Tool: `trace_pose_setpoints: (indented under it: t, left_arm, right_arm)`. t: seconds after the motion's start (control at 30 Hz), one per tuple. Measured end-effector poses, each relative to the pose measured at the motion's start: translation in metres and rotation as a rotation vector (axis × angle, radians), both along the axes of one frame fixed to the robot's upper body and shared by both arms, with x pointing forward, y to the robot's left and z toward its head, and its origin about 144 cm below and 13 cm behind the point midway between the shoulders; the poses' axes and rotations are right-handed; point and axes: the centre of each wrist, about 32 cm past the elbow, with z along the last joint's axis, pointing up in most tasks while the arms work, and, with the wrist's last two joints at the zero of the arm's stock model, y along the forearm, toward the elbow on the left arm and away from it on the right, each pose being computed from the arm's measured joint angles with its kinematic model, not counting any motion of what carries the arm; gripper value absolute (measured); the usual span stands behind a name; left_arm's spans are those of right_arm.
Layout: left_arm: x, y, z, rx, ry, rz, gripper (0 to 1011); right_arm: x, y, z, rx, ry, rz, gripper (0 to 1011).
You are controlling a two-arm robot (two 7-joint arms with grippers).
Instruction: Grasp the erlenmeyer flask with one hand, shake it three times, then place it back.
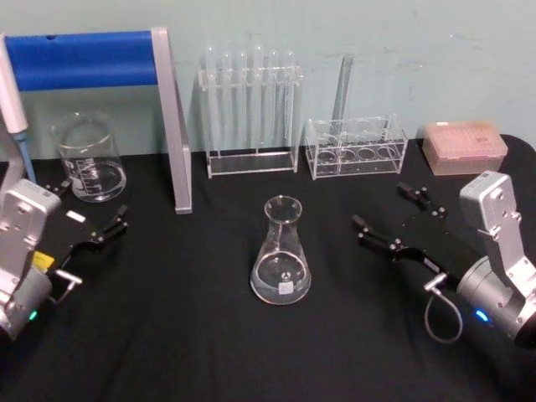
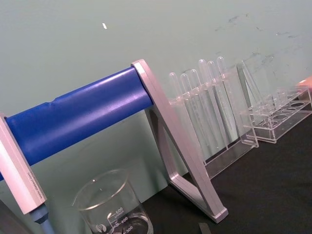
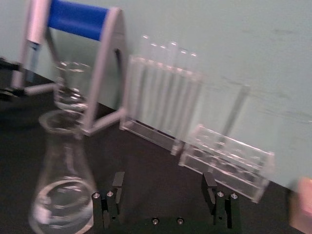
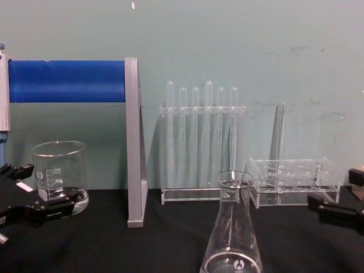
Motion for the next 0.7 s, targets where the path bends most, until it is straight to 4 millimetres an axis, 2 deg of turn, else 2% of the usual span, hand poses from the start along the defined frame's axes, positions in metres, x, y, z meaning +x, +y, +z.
trace_pose_setpoints:
  t: [0.37,0.7]
  left_arm:
    - [0.0,0.0,0.0,0.0,0.0,0.0,1001]
    - [0.0,0.0,0.0,0.0,0.0,0.0,1001]
  right_arm:
    - [-0.011,0.015,0.005,0.109,0.063,0.145,1000]
    - [-0.011,0.022,0.002,0.161,0.113,0.221,1000]
